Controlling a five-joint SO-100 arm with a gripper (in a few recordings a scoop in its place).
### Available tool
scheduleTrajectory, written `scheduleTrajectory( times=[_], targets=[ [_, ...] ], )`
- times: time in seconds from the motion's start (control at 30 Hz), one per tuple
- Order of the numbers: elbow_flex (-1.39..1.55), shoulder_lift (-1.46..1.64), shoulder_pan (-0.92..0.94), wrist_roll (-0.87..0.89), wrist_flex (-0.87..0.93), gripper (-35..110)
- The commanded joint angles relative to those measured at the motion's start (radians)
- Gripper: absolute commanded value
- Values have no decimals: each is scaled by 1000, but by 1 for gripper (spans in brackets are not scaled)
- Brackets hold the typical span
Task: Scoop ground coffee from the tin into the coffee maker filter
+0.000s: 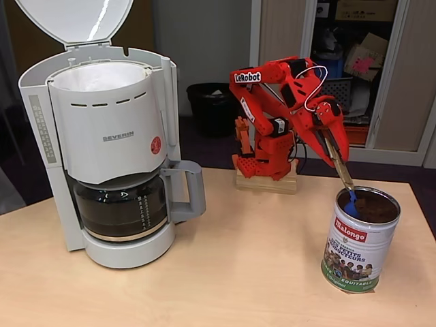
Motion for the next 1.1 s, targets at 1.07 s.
scheduleTrajectory(
  times=[1.07],
  targets=[
    [-420, -245, 3, -48, 235, 0]
  ],
)
